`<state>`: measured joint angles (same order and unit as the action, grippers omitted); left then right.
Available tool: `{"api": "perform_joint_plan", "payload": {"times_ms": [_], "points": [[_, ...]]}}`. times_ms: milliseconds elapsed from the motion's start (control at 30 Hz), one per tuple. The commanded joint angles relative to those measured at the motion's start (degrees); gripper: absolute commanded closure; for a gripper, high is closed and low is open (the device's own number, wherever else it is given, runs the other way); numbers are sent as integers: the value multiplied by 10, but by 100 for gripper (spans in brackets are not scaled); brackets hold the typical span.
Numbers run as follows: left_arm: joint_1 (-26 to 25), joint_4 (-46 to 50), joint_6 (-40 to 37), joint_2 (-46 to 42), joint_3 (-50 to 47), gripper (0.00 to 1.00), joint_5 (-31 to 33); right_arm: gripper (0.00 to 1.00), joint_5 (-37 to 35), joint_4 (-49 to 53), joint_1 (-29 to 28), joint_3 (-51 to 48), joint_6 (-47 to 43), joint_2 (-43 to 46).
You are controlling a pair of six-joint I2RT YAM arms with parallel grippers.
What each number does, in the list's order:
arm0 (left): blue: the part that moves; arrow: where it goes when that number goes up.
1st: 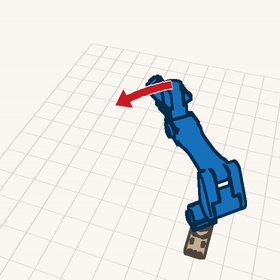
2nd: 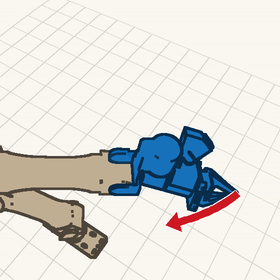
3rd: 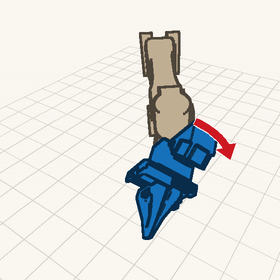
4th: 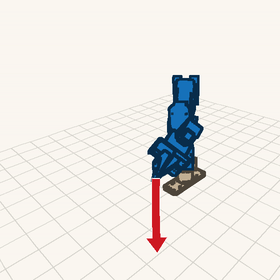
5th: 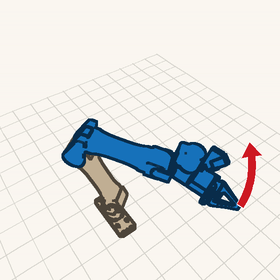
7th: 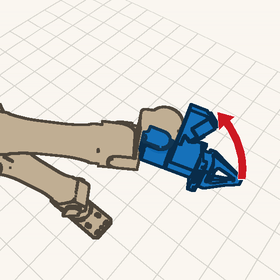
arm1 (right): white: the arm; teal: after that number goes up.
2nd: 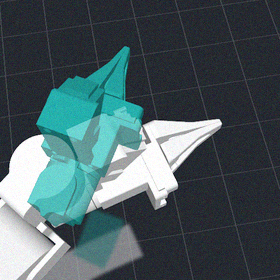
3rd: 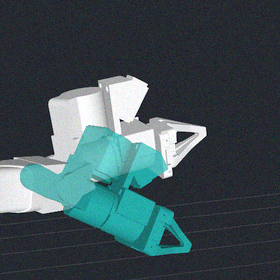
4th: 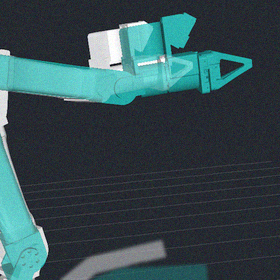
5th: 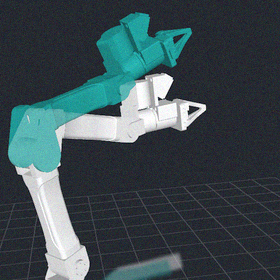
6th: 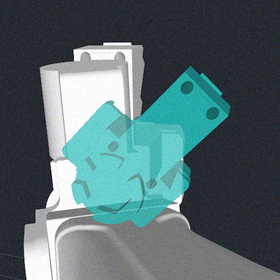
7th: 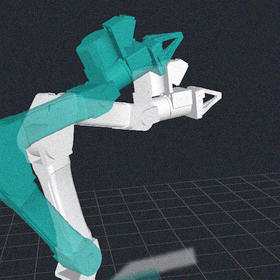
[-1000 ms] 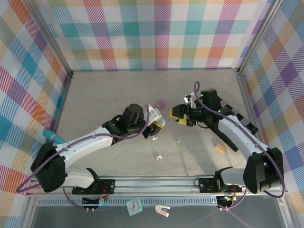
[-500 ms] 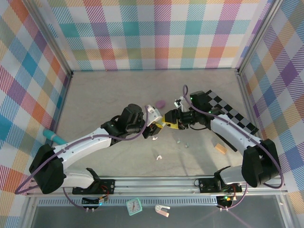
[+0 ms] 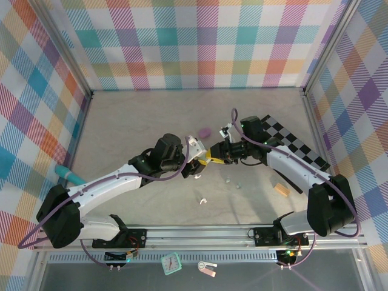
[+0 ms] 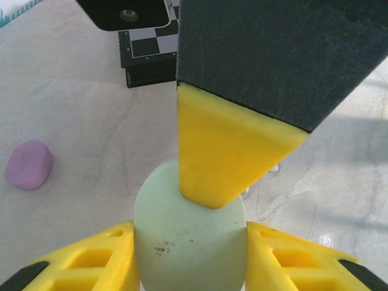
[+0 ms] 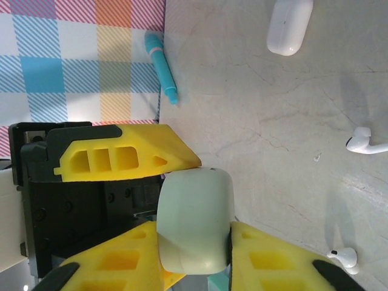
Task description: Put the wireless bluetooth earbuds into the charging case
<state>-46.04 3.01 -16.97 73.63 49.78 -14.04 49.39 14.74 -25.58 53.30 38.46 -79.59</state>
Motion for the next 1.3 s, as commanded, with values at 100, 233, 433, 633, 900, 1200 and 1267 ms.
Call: {"api": "perform_joint_plan", "payload": {"times_ms": [100,233,433,633,900,1200,1267], "points": [[-8,-71,22,-12,-11,33,-3,74,-29,-4,-2,-6,5,20],[-9,-140,67,-25,-36,20,21,74,-25,-58,8,-12,43,34],[-8,-344,122,-59,-123,2,62,76,15,-210,24,-49,163,44],[-8,-508,111,-50,-184,0,94,79,32,-323,37,-78,270,52],[8,-640,149,-9,-212,9,51,80,39,-485,39,-103,401,41],[31,-778,176,64,-216,19,21,81,41,-581,36,-126,474,43],[34,-783,173,73,-211,22,4,81,41,-582,36,-127,476,48]]}}
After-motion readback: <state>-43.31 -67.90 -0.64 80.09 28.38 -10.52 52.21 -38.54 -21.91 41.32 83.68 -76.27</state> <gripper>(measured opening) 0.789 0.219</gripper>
